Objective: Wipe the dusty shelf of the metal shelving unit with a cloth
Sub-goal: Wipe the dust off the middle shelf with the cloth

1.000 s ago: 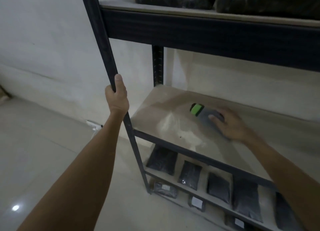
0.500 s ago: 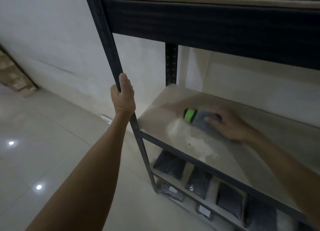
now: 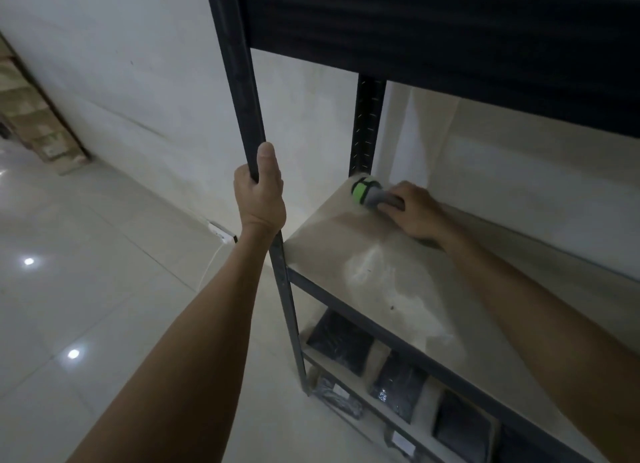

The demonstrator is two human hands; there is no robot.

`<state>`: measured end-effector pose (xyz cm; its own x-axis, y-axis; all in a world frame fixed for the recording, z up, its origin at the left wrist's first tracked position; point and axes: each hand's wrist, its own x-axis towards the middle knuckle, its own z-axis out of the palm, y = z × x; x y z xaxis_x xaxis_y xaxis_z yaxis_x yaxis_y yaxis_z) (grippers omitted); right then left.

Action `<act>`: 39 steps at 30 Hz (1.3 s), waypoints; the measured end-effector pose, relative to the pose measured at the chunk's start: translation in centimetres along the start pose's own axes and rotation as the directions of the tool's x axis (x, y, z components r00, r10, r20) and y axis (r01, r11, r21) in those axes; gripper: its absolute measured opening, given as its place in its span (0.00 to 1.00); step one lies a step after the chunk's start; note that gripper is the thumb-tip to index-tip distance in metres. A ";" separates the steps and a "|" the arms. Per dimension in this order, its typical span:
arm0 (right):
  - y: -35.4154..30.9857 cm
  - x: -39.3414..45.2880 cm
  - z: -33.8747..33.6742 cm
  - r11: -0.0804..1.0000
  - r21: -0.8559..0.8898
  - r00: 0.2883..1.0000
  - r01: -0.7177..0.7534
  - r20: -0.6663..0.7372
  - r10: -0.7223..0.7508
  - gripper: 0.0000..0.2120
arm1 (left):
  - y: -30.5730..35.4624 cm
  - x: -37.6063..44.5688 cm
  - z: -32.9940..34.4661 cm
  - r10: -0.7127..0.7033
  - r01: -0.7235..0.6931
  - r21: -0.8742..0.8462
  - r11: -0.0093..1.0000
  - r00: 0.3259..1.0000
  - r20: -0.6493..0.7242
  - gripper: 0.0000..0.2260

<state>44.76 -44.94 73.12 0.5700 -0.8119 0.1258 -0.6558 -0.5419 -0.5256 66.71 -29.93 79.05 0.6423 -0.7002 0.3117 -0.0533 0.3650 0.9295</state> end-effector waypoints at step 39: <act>-4.6 4.0 2.4 0.930 0.053 0.906 0.364 0.213 -0.367 0.11 | 0.5 -0.2 0.2 0.000 0.001 0.008 1.000 1.000 -0.027 0.32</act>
<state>51.25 -45.13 74.04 0.8622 -0.4903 0.1270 -0.3763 -0.7880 -0.4873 66.43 -29.72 79.49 0.6629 -0.6834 0.3060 -0.0591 0.3596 0.9312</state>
